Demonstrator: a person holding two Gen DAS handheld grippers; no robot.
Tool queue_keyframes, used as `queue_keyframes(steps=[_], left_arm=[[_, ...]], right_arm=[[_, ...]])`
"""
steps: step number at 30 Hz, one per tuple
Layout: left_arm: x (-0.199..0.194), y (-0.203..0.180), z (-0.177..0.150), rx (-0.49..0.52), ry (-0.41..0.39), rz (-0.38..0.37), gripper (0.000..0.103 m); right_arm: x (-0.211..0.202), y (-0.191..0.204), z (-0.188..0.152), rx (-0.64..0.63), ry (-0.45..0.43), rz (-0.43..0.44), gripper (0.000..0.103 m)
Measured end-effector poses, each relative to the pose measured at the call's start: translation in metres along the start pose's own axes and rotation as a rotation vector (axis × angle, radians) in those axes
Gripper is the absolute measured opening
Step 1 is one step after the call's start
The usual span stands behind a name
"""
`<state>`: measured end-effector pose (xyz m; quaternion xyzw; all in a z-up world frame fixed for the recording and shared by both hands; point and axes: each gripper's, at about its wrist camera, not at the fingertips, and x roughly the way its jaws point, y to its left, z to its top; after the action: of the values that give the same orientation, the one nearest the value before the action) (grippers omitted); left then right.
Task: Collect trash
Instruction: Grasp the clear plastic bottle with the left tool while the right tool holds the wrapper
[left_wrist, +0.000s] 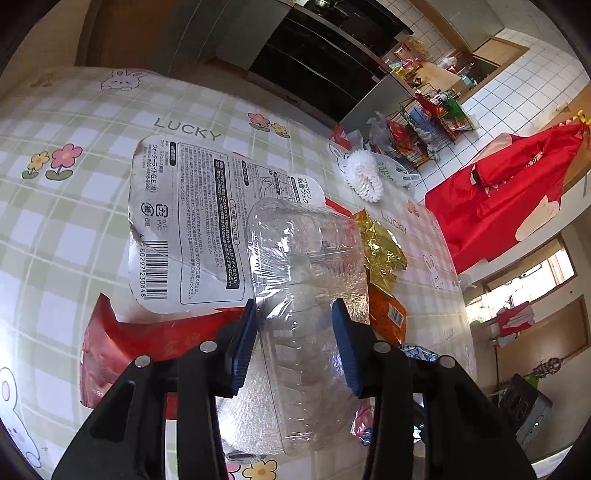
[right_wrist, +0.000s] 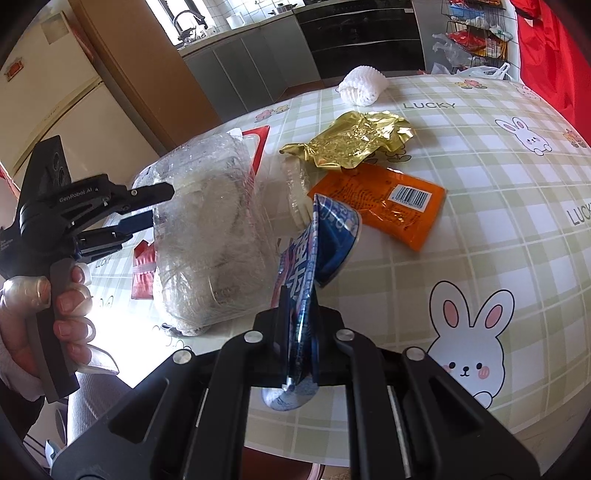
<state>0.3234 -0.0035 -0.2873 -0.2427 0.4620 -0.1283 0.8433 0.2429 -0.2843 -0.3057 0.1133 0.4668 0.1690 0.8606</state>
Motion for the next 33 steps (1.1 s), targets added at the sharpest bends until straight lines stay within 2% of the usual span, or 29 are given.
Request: queue_keyframes(steps=[5,13,17,21,24,29,33], left_arm=[[-0.017,-0.014,0.000,0.075,-0.038,-0.001,0.032],[-0.038,-0.037,-0.002,0.094,-0.040,-0.121,0.030],[-0.052,-0.051,-0.003,0.112,-0.062,-0.157,0.030],[-0.072,-0.065,-0.007,0.153,-0.114,-0.161,0.030],[-0.096,-0.072,-0.013,0.202,-0.177,-0.137,0.030],[-0.134,-0.068,-0.026,0.240,-0.261,-0.093,0.030],[-0.160,-0.060,-0.044,0.254,-0.295,-0.065,0.030]], right_arm=[[-0.003,-0.001,0.001,0.002,-0.011,-0.002,0.012],[-0.013,-0.004,0.000,0.024,-0.031,-0.002,0.012],[-0.025,-0.005,0.000,0.028,-0.051,-0.010,0.012],[-0.039,-0.006,0.000,0.033,-0.077,-0.013,0.012],[-0.052,-0.001,-0.001,0.018,-0.099,-0.009,0.012],[-0.071,0.016,-0.005,-0.028,-0.128,0.008,0.012],[-0.083,0.031,-0.013,-0.055,-0.137,0.028,0.012]])
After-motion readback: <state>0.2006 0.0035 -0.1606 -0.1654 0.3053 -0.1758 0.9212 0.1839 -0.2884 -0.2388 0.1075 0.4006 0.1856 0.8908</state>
